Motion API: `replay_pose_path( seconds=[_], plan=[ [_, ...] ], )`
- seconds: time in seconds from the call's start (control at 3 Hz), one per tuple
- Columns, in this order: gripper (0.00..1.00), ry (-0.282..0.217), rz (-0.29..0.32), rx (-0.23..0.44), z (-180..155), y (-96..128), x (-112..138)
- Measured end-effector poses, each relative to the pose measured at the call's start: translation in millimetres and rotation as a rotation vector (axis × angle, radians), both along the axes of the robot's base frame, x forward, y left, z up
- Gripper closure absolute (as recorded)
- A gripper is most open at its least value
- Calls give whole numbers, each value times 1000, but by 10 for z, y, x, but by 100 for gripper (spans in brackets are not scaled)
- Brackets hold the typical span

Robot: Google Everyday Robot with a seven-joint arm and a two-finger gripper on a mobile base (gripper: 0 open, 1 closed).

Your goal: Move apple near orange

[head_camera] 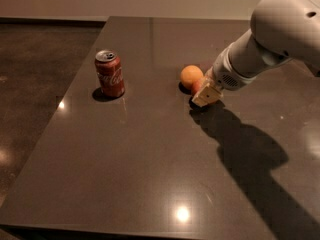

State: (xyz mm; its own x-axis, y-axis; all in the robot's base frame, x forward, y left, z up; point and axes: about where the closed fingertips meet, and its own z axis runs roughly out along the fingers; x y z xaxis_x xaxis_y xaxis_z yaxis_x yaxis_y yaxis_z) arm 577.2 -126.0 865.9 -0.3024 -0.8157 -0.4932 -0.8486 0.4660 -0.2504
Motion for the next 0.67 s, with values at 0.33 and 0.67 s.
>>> replay_pose_path(
  seconds=[0.33,0.67],
  plan=[
    [0,-1,2,-1,6,10,-7],
    [0,-1,2,-1,6,11,-8]
  ],
)
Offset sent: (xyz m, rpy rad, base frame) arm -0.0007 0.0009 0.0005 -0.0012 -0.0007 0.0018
